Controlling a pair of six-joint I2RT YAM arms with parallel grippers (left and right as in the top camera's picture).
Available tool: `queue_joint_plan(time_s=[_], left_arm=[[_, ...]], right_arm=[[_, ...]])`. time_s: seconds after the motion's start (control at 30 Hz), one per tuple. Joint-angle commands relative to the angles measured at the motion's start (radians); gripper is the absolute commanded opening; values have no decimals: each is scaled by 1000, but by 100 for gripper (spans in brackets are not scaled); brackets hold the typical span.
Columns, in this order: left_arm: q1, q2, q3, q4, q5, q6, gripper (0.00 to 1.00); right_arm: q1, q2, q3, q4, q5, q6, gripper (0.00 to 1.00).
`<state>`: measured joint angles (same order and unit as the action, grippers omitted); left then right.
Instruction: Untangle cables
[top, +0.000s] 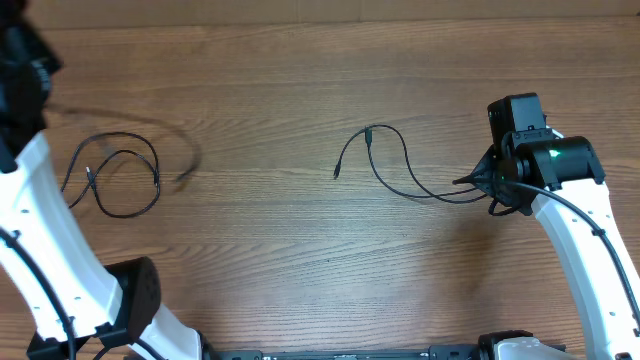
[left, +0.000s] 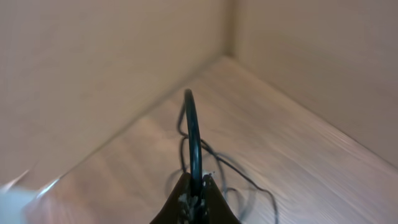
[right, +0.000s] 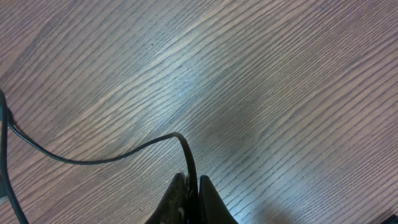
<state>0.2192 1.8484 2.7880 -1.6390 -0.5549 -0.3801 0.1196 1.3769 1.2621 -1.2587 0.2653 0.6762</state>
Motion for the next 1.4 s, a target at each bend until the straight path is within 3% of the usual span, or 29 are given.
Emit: queue_joint_plan(time_s=[0.0,0.1,0.23,0.6,0.83,0.9,1.0,1.1,1.37], left_arm=[[111,1,-9,-19,-47,-119,4],[242,3,-42,-21,109,-126,4],[314,9,-145,-12,236,-125,4],[303,78,-473,61,393,-121,4],[267,162,-529,60,409,-93,4],[257,183,-529,54,439,-64,10],[249,192,-530,53,457,-45,39],[241,192,-529,55,457,-46,52],[238,192,-529,52,482,-30,56]], right_arm=[[-3,-23,13,-3,2,-4,4],[-3,-23,13,-4,-1,-4,4],[-3,-23,13,-3,-24,-4,4],[-3,-23,13,-5,-24,-4,4],[-3,-23,13,-5,-24,-4,4],[-3,-23,13,-6,-24,-4,4],[-3,-23,13,-8,-24,-4,4],[-3,-23,13,-8,-24,-4,4],[-3,-23,13,-8,-24,-4,4]])
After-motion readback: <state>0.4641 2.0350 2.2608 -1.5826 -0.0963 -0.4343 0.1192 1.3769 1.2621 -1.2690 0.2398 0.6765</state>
